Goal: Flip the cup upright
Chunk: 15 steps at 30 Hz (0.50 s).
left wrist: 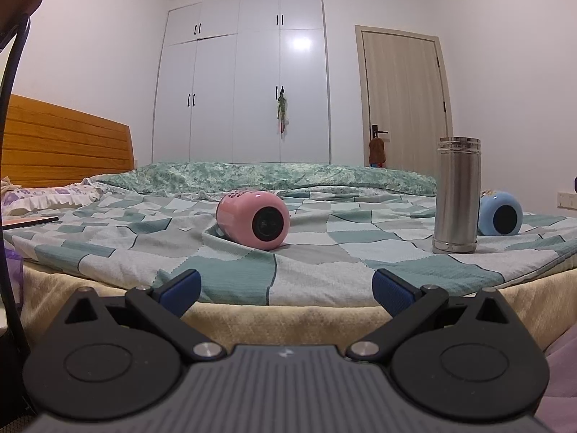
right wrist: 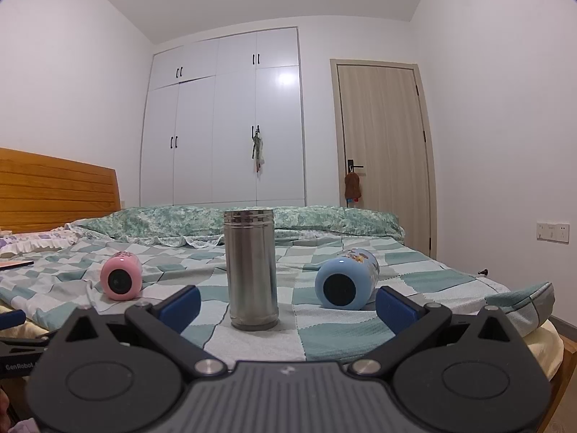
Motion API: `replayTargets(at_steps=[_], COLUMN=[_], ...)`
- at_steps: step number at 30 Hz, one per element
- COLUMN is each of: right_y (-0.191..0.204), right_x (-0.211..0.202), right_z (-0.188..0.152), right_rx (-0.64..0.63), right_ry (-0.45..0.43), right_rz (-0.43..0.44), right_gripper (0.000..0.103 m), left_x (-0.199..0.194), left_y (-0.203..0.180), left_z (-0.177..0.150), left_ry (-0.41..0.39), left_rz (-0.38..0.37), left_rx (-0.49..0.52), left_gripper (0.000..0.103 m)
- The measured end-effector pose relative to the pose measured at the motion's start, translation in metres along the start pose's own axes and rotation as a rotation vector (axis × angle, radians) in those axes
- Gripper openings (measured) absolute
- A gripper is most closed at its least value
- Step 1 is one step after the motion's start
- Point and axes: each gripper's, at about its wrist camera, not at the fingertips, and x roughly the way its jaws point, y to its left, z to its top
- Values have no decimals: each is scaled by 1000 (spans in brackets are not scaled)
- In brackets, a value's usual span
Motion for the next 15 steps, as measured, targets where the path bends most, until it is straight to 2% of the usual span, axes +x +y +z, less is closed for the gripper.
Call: replayTargets(at_steps=[15], right_y=[0], right_x=[-1], right_z=[0], right_rx=[-2], right_ry=[-5], right_rz=[1], right_gripper=[103], left_x=[-1], left_y=[1], left_z=[0], left_ry=[-5], left_rz=[0], left_rx=[-4], left_gripper=[103])
